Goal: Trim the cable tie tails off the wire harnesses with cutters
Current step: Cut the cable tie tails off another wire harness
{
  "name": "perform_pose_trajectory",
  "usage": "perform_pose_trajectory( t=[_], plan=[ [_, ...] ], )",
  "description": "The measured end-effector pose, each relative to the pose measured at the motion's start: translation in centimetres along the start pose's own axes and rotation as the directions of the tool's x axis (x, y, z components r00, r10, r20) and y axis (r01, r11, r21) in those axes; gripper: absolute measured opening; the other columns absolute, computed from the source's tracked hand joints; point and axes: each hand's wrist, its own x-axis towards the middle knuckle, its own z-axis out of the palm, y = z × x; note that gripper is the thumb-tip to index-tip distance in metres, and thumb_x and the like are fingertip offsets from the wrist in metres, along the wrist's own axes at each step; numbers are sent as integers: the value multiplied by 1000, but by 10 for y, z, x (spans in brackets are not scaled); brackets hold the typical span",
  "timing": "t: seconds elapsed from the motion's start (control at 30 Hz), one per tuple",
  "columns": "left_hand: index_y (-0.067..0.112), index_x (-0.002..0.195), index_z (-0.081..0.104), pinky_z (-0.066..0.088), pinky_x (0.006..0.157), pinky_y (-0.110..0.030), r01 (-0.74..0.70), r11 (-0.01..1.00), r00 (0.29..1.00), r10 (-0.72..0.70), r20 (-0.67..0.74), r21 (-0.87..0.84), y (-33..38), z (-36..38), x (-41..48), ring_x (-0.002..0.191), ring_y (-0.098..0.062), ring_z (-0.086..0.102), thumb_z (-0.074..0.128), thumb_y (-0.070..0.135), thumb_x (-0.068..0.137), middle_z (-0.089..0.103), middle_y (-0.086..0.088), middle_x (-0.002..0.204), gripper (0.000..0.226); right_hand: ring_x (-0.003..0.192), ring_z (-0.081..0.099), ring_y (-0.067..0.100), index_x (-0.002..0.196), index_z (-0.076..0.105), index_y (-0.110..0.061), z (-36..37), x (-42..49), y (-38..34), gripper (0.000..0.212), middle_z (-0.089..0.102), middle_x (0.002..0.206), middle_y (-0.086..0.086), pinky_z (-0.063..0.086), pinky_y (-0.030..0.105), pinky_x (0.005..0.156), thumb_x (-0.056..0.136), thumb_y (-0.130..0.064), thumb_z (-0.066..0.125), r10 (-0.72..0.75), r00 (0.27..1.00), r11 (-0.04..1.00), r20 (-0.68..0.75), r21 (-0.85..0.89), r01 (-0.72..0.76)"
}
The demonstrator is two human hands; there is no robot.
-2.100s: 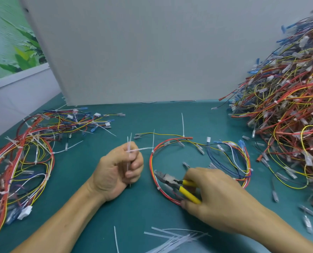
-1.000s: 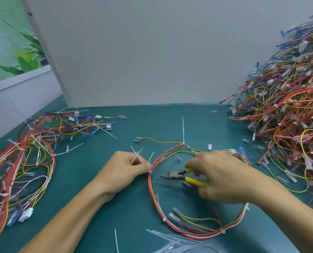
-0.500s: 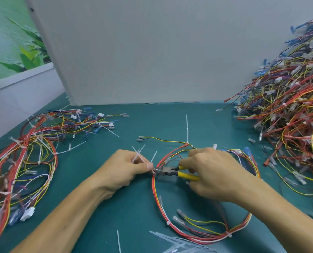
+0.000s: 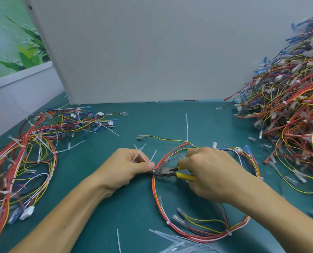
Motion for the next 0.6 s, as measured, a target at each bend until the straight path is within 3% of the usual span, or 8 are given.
perform_pose_trajectory(
  t=[0.17, 0.33, 0.6],
  plan=[
    [14, 69, 67, 20, 37, -16, -7, 1000, 1000, 7, 2, 5, 0, 0, 1, 38, -8, 25, 75, 21, 79, 43, 6, 47, 15, 92, 55, 26, 97, 59, -23, 0, 0, -1, 16, 50, 96, -5, 28, 28, 59, 84, -25, 52, -4, 1000, 1000, -3, -8, 4],
    [16, 65, 67, 18, 37, -17, -1, 1000, 1000, 1, 4, -5, 0, 0, 1, 40, -10, 22, 76, 20, 79, 42, 4, 48, 17, 82, 47, 27, 96, 60, -25, -1, 0, -2, 15, 44, 89, -7, 23, 29, 53, 82, -24, 53, -4, 1000, 1000, -6, -31, 4],
    [4, 73, 67, 18, 37, -16, -14, 1000, 1000, 14, 10, 27, 3, 1, 1, 38, -9, 23, 74, 19, 80, 48, 3, 48, 19, 76, 40, 28, 91, 58, -25, -1, 1, -2, 12, 56, 98, -4, 17, 28, 47, 81, -23, 53, -10, 1000, 997, 14, -77, 11]
  ],
)
